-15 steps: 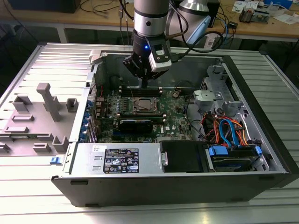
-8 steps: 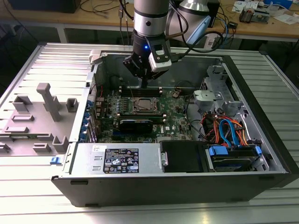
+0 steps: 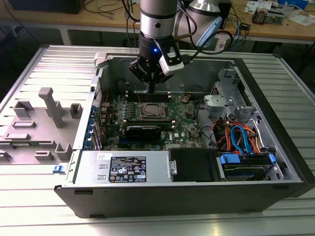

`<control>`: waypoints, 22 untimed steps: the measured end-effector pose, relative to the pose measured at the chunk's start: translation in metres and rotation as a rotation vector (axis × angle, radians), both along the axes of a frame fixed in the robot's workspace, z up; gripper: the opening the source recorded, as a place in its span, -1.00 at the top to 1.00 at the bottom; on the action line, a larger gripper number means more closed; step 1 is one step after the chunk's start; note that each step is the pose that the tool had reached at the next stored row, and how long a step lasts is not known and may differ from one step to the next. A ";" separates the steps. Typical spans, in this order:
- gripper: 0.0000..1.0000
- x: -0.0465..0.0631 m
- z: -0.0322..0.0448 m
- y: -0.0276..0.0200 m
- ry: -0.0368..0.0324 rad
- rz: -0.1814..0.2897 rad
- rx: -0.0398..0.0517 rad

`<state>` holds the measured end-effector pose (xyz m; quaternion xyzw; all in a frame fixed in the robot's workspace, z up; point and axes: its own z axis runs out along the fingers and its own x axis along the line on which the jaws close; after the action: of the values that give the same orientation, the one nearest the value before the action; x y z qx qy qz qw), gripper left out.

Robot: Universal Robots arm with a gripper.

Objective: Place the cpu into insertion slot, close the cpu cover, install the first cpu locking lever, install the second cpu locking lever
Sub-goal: 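Install the first cpu locking lever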

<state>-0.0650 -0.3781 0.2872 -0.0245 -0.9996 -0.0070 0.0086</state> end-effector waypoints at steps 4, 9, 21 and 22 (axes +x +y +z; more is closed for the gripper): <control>0.79 0.000 0.0000 0.0000 -0.0001 0.000 0.0000; 0.79 0.000 0.0000 0.0000 0.0000 0.000 0.0000; 0.79 -0.014 -0.0007 -0.0001 -0.0057 0.000 0.0000; 0.79 -0.015 -0.0007 0.0000 -0.0063 0.001 0.0000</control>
<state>-0.0799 -0.3781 0.2865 -0.0242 -0.9997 -0.0071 0.0054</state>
